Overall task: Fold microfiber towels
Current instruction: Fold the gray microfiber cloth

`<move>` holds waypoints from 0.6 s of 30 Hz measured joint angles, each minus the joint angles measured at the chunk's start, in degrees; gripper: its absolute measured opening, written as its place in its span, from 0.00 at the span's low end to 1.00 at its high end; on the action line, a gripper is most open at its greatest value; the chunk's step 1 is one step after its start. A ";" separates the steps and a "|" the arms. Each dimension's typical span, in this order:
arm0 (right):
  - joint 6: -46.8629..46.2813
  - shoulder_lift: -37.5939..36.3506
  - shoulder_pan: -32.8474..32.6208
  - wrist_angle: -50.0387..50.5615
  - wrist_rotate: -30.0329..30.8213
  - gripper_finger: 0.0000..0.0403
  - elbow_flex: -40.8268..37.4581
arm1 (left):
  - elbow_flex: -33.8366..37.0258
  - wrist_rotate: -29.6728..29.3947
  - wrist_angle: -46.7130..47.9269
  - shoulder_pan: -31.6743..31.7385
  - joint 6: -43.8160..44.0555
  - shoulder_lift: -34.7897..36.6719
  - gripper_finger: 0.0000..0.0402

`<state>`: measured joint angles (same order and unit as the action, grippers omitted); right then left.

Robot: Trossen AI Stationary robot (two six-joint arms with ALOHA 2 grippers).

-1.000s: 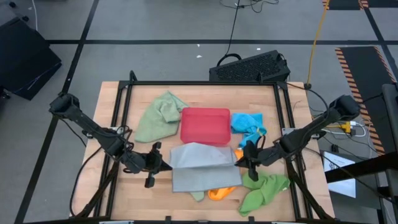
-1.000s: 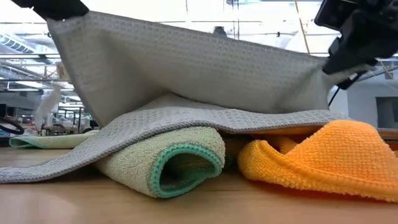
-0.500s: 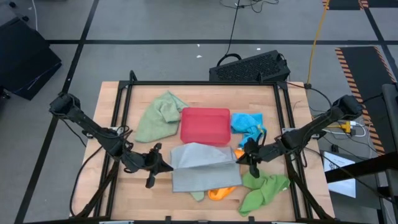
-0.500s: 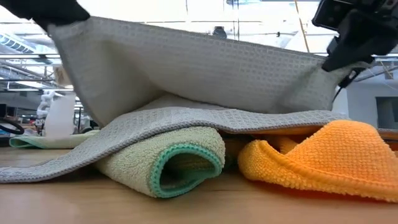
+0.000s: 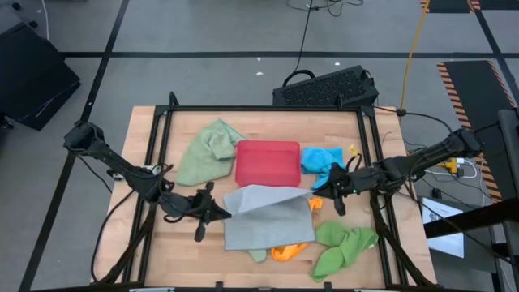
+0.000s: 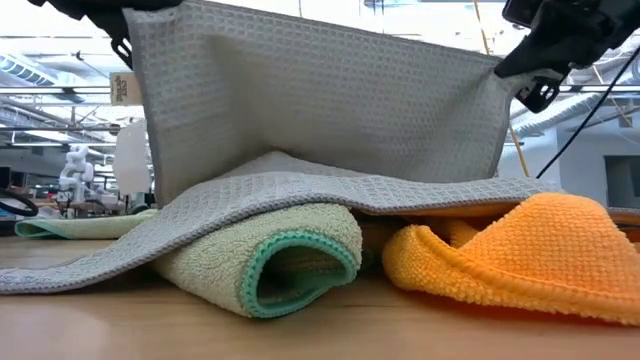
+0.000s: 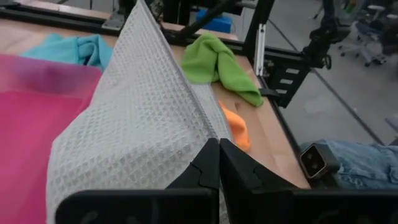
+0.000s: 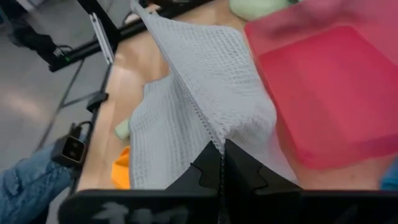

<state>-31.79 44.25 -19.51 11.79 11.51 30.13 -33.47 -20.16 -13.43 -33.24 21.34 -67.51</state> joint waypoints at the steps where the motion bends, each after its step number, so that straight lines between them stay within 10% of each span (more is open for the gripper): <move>1: -0.30 -0.03 -0.02 0.29 -0.04 0.00 0.00 | 0.00 0.31 -0.32 0.00 -0.06 0.00 0.01; 18: -11.80 13.02 -7.04 -1.56 -4.77 0.00 0.04 | -0.07 8.74 1.51 -0.70 9.23 -8.06 0.01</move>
<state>-43.59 57.27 -26.55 10.23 6.73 30.17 -33.54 -11.42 -11.93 -33.94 30.57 -75.57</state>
